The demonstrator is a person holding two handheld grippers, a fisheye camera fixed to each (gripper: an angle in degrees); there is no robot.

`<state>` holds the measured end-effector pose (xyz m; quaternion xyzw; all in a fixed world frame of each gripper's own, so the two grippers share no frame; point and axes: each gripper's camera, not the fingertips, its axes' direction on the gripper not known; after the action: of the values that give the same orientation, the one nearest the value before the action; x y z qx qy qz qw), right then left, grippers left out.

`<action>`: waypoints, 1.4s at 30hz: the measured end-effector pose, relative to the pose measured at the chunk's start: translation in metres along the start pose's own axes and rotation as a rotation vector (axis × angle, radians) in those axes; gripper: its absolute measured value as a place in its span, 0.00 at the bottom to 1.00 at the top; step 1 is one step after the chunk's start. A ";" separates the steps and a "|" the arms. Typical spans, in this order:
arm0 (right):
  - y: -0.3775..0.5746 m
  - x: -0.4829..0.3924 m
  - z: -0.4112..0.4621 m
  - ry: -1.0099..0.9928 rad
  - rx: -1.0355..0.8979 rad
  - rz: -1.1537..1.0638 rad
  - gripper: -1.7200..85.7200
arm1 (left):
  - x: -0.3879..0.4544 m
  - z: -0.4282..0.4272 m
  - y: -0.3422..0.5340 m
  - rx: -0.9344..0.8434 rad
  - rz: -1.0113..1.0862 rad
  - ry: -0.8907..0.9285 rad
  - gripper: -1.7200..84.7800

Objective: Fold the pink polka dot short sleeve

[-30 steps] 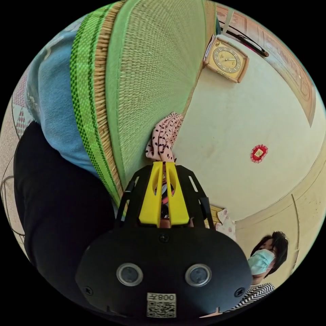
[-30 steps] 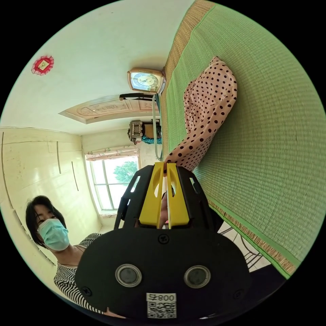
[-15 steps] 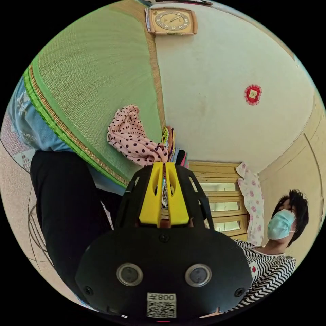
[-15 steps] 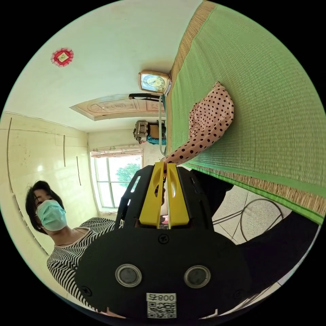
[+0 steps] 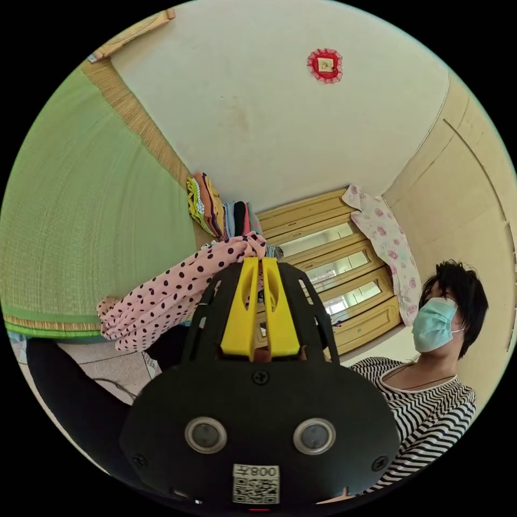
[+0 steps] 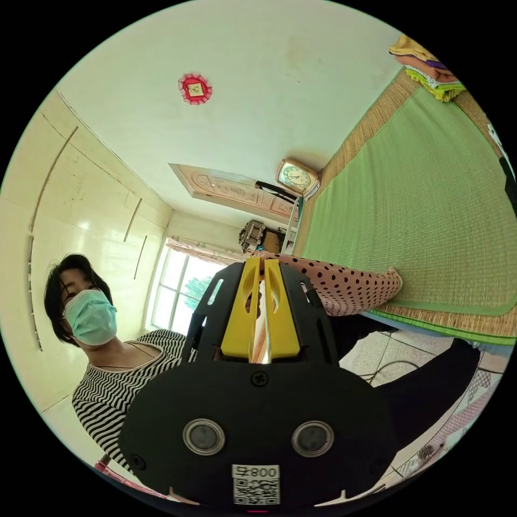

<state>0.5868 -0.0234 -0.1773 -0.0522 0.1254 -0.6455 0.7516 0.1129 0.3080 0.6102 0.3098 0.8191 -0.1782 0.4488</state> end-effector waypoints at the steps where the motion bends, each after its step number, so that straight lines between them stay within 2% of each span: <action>1: 0.000 -0.003 -0.007 0.008 0.012 -0.009 0.03 | -0.002 0.025 -0.007 -0.023 0.023 0.003 0.03; 9: -0.052 -0.032 -0.122 0.129 0.158 -0.090 0.03 | -0.034 0.222 -0.072 -0.126 0.107 0.047 0.03; 14: -0.092 -0.077 -0.205 0.218 0.247 -0.183 0.03 | -0.031 0.375 -0.118 -0.172 0.228 0.107 0.03; 19: -0.100 -0.121 -0.283 0.362 0.321 -0.248 0.03 | -0.032 0.501 -0.121 -0.249 0.368 0.135 0.03; 23: -0.068 -0.105 -0.340 0.494 0.365 -0.160 0.03 | -0.083 0.606 -0.086 -0.388 0.353 0.122 0.03; 29: 0.001 -0.003 -0.391 0.704 0.321 0.221 0.03 | -0.215 0.737 0.002 -0.710 0.150 -0.012 0.03; 32: 0.023 0.021 -0.398 0.773 0.275 0.299 0.03 | -0.254 0.775 0.028 -0.803 0.122 -0.046 0.03; 42: 0.047 0.042 -0.413 0.824 0.246 0.357 0.03 | -0.341 0.851 0.052 -0.901 0.084 -0.118 0.03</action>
<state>0.5314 -0.0229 -0.5916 0.3207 0.3430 -0.4830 0.7391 0.8175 -0.2569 0.4439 0.1060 0.7747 0.1970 0.5915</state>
